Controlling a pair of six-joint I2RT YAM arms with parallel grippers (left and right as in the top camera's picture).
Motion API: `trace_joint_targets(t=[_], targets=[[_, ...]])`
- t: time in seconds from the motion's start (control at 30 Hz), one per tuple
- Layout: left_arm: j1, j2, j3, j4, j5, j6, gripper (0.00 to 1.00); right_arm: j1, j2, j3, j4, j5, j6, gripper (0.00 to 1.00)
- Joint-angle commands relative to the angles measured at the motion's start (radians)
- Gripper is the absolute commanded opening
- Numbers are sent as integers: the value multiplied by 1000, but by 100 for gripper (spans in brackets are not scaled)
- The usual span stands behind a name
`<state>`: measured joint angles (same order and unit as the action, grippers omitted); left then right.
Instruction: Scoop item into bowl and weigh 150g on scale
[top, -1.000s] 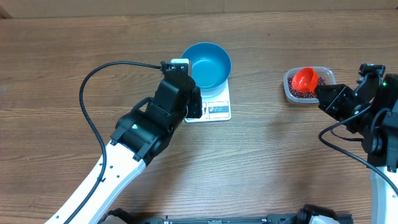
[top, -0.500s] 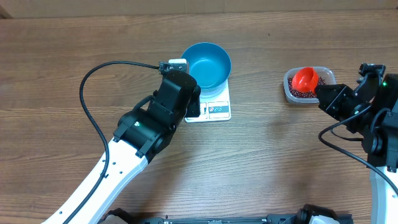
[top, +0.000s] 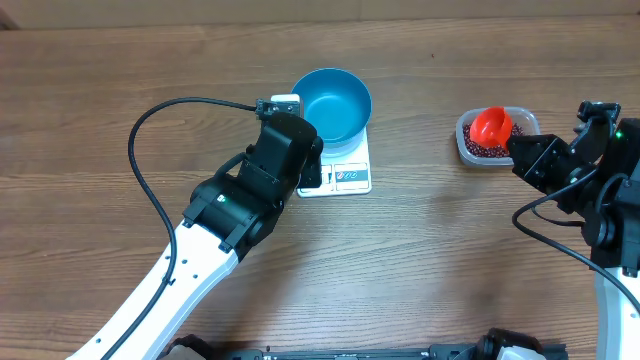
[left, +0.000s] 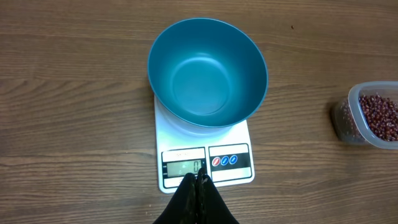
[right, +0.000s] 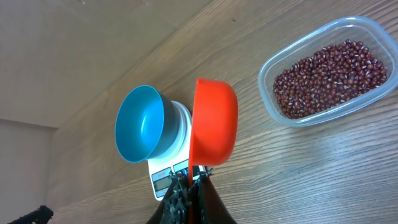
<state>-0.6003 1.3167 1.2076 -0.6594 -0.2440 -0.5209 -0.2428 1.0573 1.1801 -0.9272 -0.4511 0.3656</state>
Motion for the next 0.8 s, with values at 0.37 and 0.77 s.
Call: trace_joint_targets(t=[0.37, 0.77], targets=[[6, 6, 8, 6, -28, -10, 9, -6, -14, 26, 5, 16, -8, 4], [6, 6, 8, 6, -29, -10, 7, -6, -14, 26, 10, 16, -8, 4]])
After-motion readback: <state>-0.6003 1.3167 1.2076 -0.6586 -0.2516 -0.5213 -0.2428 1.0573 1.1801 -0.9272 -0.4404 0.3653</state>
